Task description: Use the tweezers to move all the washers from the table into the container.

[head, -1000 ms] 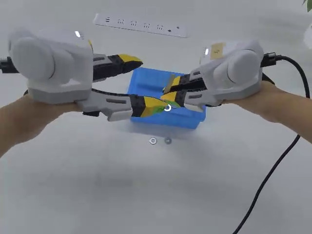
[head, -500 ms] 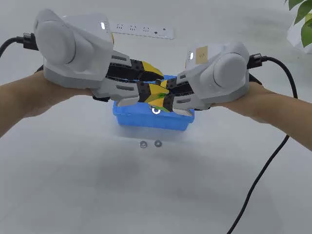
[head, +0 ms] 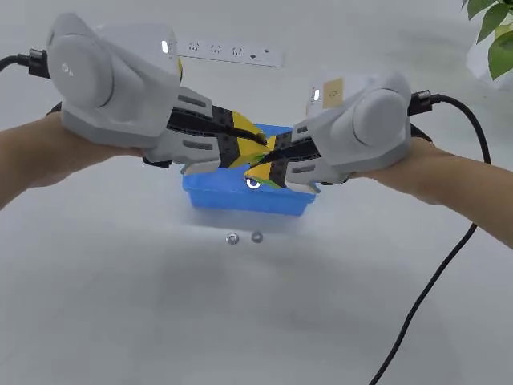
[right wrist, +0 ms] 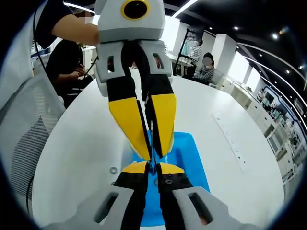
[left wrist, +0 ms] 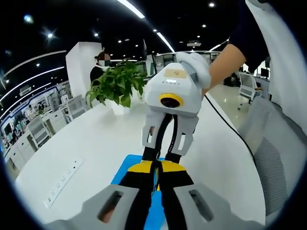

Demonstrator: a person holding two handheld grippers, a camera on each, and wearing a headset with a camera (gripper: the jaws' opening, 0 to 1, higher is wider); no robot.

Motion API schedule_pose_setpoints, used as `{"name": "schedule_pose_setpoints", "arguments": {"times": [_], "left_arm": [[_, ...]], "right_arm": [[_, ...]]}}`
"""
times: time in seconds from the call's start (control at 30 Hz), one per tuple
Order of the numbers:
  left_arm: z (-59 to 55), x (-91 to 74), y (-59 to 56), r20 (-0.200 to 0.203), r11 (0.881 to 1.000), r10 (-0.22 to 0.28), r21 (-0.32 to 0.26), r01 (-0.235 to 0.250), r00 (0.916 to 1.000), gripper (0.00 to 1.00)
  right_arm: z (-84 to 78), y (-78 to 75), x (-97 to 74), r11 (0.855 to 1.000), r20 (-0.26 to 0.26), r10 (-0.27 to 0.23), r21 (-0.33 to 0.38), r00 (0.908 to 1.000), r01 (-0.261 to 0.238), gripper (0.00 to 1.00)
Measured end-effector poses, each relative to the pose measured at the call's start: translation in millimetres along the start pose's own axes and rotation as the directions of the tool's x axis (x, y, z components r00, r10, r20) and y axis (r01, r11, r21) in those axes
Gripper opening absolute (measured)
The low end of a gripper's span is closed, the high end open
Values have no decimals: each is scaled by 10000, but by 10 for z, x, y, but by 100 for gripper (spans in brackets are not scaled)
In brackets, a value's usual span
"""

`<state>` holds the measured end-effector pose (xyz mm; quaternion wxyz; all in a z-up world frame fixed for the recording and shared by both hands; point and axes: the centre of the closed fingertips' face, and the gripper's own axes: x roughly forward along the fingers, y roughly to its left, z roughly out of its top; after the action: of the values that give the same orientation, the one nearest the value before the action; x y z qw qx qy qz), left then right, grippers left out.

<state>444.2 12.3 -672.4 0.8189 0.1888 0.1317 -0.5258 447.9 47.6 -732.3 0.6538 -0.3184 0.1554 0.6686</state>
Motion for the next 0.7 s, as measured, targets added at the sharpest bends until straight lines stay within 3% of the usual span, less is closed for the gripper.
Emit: {"name": "schedule_pose_setpoints", "arguments": {"times": [0.47, 0.7], "left_arm": [[103, -34, 81, 33, 9969, 536, 567, -537, 9986, 6], [219, -113, 159, 296, 9930, 994, 612, -1010, 9946, 6]], "right_arm": [[103, -59, -64, 9985, 44, -497, -220, 9988, 497, 12], [113, -55, -124, 9965, -39, -769, -342, 9970, 768, 27]]}}
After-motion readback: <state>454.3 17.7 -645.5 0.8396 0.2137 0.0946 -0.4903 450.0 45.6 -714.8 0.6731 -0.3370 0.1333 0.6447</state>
